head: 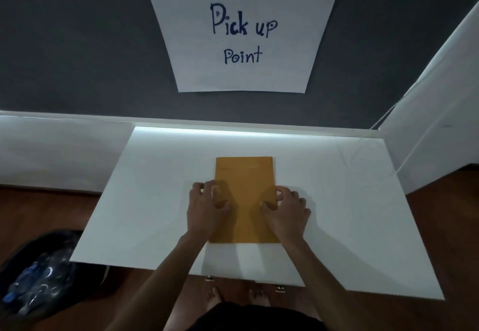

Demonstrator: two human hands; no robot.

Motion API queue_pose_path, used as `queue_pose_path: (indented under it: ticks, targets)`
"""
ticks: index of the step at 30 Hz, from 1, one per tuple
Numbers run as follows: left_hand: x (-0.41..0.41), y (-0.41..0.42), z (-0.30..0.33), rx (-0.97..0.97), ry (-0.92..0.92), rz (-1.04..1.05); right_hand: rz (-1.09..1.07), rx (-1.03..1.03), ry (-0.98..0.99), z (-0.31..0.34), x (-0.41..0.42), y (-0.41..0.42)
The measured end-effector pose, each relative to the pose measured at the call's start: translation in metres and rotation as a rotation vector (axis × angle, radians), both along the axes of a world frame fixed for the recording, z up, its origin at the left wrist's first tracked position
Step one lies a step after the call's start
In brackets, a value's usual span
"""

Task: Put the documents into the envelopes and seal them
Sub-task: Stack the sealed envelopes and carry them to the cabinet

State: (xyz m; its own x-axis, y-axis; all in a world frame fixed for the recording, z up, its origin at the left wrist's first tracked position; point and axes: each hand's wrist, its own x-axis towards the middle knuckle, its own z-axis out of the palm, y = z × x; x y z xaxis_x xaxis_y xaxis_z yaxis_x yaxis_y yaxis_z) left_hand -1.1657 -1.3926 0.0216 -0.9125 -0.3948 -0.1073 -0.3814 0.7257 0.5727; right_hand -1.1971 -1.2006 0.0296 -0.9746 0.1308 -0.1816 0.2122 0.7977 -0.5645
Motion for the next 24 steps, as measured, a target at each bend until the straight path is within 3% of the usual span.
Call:
queue_pose_path:
  ticks: [5,12,17,24]
  targets:
    - [0.011,-0.006,-0.014,-0.215,0.165,-0.230,-0.032,-0.011,-0.009,0.005,0.000,-0.002]
    - [0.010,-0.006,-0.015,-0.362,0.188,-0.342,-0.059,0.015,0.007,0.004,0.002,-0.005]
    - [0.016,0.014,-0.016,-0.312,0.041,-0.349,-0.077,0.046,-0.002,0.003,0.001,-0.006]
    - [0.020,0.014,-0.025,-0.387,-0.018,-0.403,-0.081,0.040,0.015,0.003,0.004,-0.006]
